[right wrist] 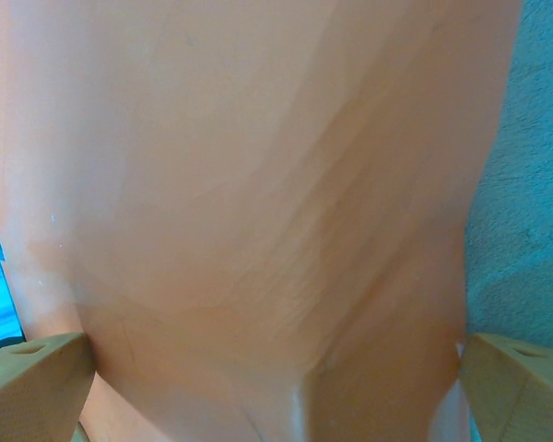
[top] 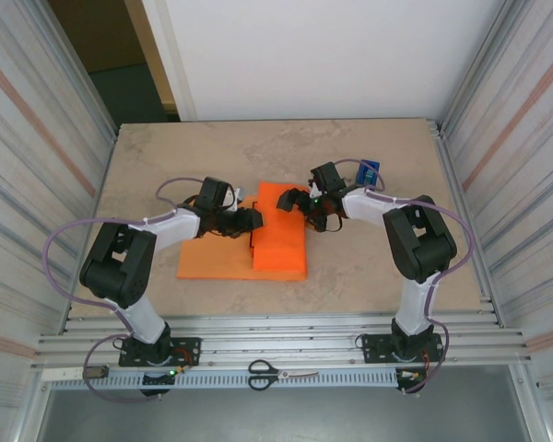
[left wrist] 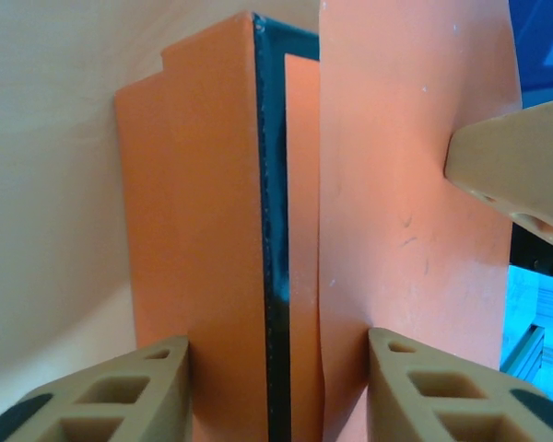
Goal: Wrap the gift box in paper
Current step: First fold the wrapping paper around the gift box, then second fold the wrapping paper around the gift box.
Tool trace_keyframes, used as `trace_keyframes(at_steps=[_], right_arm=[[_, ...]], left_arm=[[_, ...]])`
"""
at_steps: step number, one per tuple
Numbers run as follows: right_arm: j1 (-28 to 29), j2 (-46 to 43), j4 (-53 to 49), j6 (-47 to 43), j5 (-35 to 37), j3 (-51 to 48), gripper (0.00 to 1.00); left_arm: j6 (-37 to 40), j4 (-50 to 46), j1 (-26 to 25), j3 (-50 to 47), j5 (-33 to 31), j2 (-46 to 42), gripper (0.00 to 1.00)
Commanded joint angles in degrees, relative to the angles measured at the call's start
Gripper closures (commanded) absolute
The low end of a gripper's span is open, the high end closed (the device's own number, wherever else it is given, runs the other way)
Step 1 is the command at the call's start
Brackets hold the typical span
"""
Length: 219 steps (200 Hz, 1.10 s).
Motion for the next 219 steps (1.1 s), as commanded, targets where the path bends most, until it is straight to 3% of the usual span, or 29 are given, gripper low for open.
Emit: trace_keyframes(at_steps=[1,22,57,131,186,219], right_arm=[[1.7,3.9,-5.1,-0.9,3.5,-3.5,0.00],[1.8,3.8,-6.7,-1.9,5.1,-3.5,0.01],[1.9,3.3,-7.9,-2.7,6.1,-2.9,0.01],[2.1,2.8,-8.4,-2.9,6.3,-3.0,0.01],[2.3,3.2,-8.4,-2.9,6.2,-2.8,0.01],[2.4,3.2,-8.3,-2.9,6.1,-2.7,0.01]], left_arm=[[2.8,-10.8,-0.1,0.5,-4.0,0.9,0.49],[4.0,-14.0,1.3,3.4,-4.0,-2.6,0.36],[4.6,-16.8,6.6,2.9,-5.4,-9.2,0.26],[1.5,-19.4,26.0,-15.1,-9.5,-23.2,0.20],[-0.1,-22.1,26.9,-19.3,-17.3,-24.2,0.18],[0.5,-18.5,26.9,-20.9,-12.1,-21.6,0.19]])
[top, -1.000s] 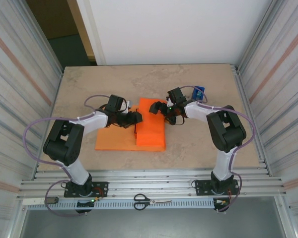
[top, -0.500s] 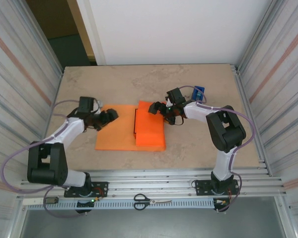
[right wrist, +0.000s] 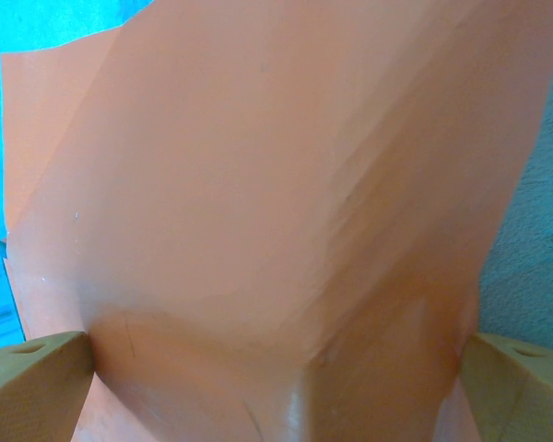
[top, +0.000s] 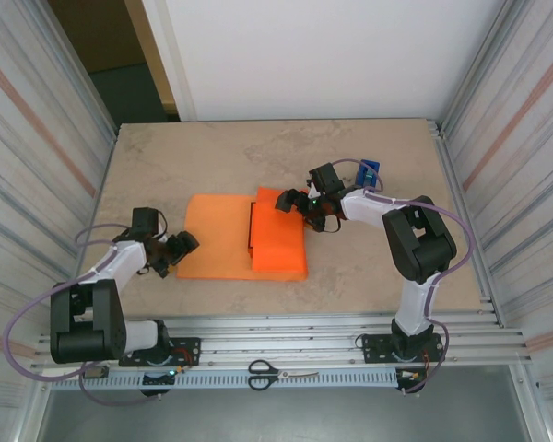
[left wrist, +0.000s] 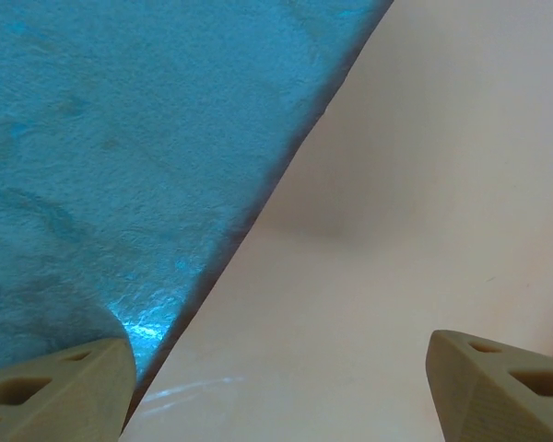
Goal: Wrap the gift box in paper
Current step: Second fold the wrapping paper around the gift box.
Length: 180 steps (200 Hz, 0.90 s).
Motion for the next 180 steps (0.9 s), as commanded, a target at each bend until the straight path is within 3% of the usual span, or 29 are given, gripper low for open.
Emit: trace_keyframes(at_steps=[1,35,78,131,180], right_arm=[[1.7,3.4,-9.2,-2.6,5.2,-2.4,0.01],[1.8,3.4,-9.3,-2.5,5.2,-2.3,0.01],[2.0,3.4,-9.4,-2.4,5.3,-2.3,0.01],[2.1,3.5,-9.3,-2.3,5.1,-2.2,0.01],[2.3,3.6,-9.8,-2.3,5.2,-1.6,0.01]], left_arm=[[-0.1,1.4,0.2,-1.7,2.7,1.9,0.19],[0.3,7.6,0.1,-2.3,14.6,4.6,0.30],[0.8,7.6,-0.1,-1.6,17.3,0.0,0.43],[0.8,13.0,0.1,-1.8,21.6,0.7,0.35],[-1.6,12.3,3.6,1.8,19.2,1.7,0.33]])
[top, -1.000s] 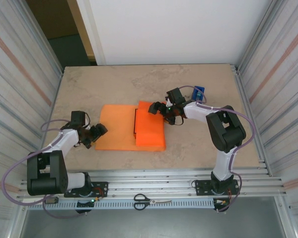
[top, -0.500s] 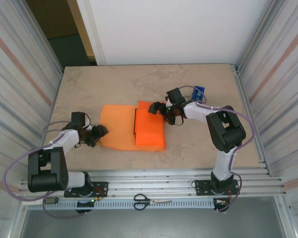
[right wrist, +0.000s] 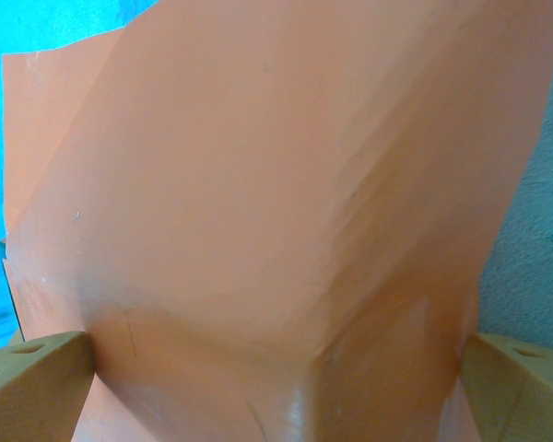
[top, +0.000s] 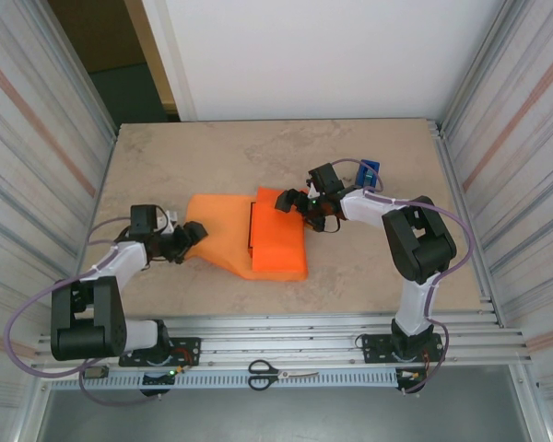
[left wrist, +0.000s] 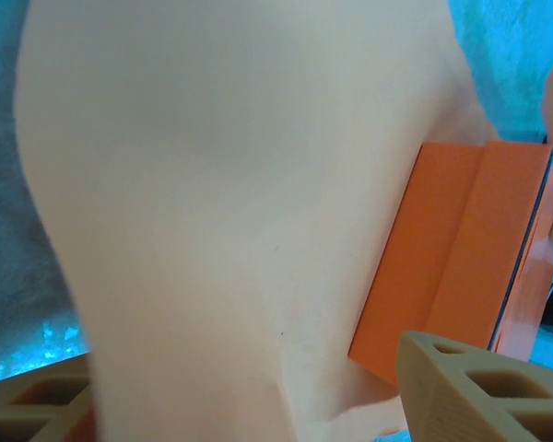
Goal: Wrap the gift box in paper
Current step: Second fold the wrapping paper around the gift box.
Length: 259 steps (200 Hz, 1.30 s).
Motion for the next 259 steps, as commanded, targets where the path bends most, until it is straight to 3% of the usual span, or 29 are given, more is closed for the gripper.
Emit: trace_keyframes(at_steps=[1,27,116,215,259], right_arm=[[2.1,3.6,-9.8,-2.3,4.7,-1.6,0.01],[2.0,3.4,-9.6,-2.3,4.8,-1.7,0.01],[2.6,3.9,-10.0,-2.3,4.8,-0.9,0.01],[2.7,3.1,-9.8,-1.6,5.9,-2.1,0.01],[2.7,3.0,-9.9,-1.4,6.9,-2.6,0.01]], left_arm=[[-1.1,0.7,2.8,2.3,0.3,0.8,0.33],[0.2,0.5,6.3,2.8,4.7,2.5,0.40],[-1.4,3.4,6.8,1.9,14.4,9.3,0.57],[0.9,3.1,6.8,1.8,15.5,7.0,0.94],[4.2,0.9,0.3,4.4,11.8,0.6,1.00]])
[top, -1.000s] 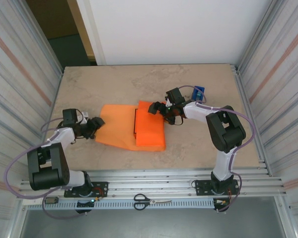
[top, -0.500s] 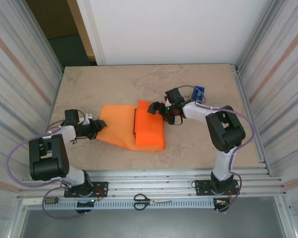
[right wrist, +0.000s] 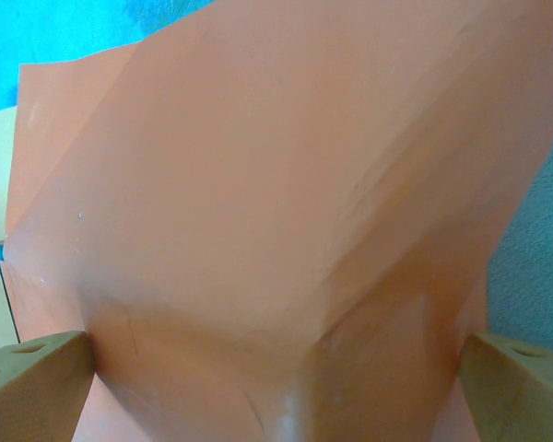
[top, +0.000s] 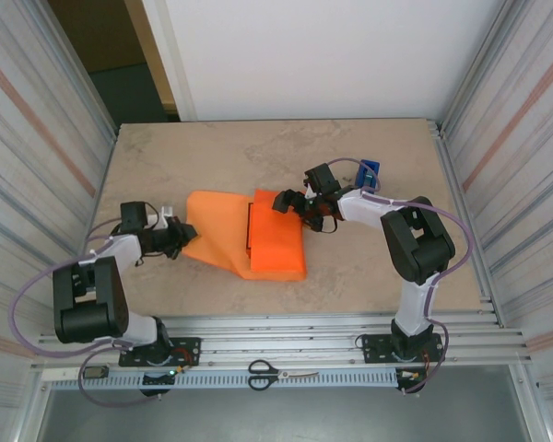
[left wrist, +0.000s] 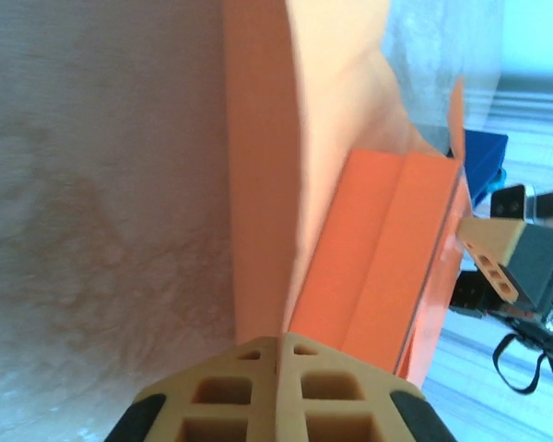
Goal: Wrap the gift box in paper
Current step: Second fold the wrapping paper around the gift box.
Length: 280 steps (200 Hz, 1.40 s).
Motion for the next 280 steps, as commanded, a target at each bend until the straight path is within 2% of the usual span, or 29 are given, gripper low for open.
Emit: trace_keyframes(at_steps=[1,41,59,88,138,209,280], right_arm=[[1.4,3.0,-9.4,-1.4,5.0,-3.3,0.01],[1.5,3.1,-8.9,-1.3,4.6,-3.4,0.01],[1.5,3.1,-8.9,-1.3,4.4,-3.3,0.01],[1.5,2.6,-8.8,-1.4,4.7,-3.6,0.01],[1.8,2.6,-8.5,-1.0,4.4,-3.5,0.01],[1.8,2.4,-7.4,-0.4,4.0,-4.4,0.01],[2.0,2.7,-6.4,0.5,3.3,-4.7,0.01]], left_arm=[[3.3,-1.9,-4.0,2.6,-1.5,-4.6,1.00],[8.7,-5.0,-12.8,5.8,-8.5,-10.9,1.00],[9.9,-4.9,-16.8,7.9,-9.3,-11.7,1.00],[13.5,-5.9,-24.1,12.8,-10.8,-9.7,1.00],[17.2,-6.7,-33.2,21.4,-10.0,-1.5,1.00],[21.6,-9.9,-38.9,31.8,-2.6,12.9,1.00],[20.3,-5.7,-40.5,33.6,2.6,21.4,1.00]])
